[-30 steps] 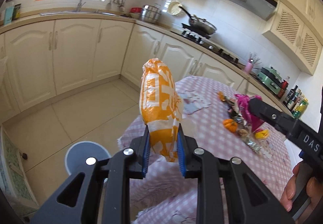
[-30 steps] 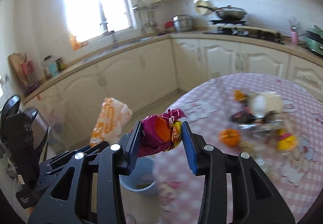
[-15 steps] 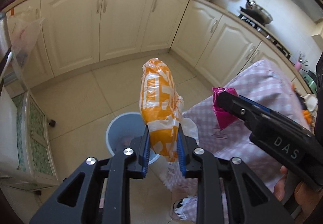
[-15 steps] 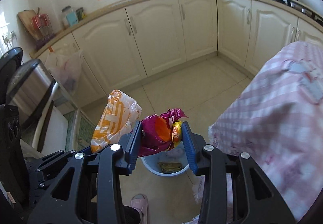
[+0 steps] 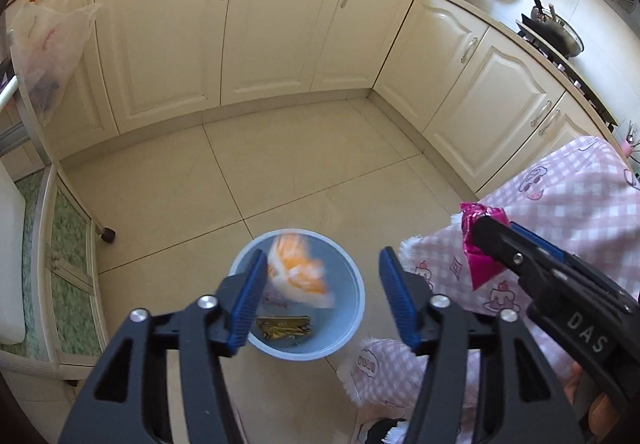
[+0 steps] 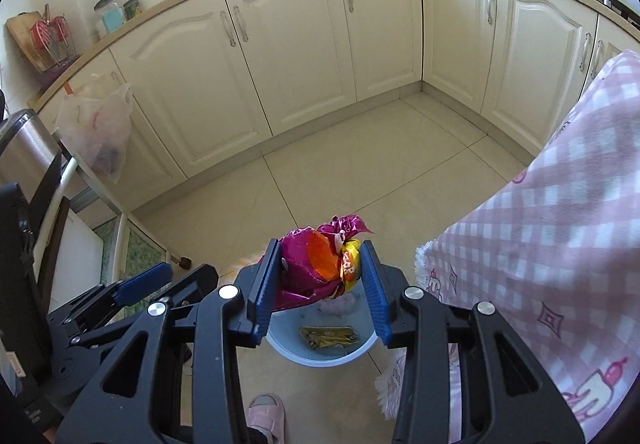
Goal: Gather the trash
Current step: 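Carry both bags to the blue bin and open the left tool over it, then open the right tool to drop the pink wrapper into the bin, then grasp the stick with orange fruit with the left tool while the right tool grasps the yellow packet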
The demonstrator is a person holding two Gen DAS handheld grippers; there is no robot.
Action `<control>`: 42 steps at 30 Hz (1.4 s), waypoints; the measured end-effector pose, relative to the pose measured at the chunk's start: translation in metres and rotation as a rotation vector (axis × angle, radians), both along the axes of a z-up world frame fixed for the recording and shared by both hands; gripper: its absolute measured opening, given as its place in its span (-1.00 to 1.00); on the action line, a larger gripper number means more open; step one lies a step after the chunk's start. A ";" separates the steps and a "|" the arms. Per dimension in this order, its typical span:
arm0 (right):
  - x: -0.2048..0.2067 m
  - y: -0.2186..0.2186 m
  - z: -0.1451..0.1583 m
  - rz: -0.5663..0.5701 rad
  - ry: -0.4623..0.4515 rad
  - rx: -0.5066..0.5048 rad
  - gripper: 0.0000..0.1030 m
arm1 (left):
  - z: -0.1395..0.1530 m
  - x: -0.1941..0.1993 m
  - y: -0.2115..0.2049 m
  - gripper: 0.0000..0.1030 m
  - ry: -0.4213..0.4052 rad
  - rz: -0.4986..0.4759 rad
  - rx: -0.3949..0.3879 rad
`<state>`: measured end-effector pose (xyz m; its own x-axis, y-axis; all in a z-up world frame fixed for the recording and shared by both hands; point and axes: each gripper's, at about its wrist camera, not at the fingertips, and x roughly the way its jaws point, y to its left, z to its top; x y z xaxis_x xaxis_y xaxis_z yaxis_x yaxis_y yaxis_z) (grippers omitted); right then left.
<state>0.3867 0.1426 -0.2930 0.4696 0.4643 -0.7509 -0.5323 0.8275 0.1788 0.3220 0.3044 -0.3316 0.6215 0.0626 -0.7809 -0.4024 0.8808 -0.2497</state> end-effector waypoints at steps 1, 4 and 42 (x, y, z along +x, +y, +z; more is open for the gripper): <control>0.001 0.001 -0.002 0.002 0.003 -0.002 -0.27 | -0.001 0.000 0.001 0.12 0.002 0.001 0.003; 0.001 0.006 -0.006 0.003 0.011 -0.006 -0.27 | -0.002 -0.001 0.001 0.13 0.007 0.012 0.025; -0.069 -0.085 0.129 -0.108 -0.311 0.058 -0.02 | 0.116 -0.056 -0.083 0.18 -0.185 -0.069 0.106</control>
<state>0.3173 0.0576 -0.1645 0.7214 0.4365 -0.5376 -0.4781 0.8756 0.0694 0.2655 0.2215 -0.2153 0.7590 0.0906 -0.6448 -0.2966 0.9297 -0.2185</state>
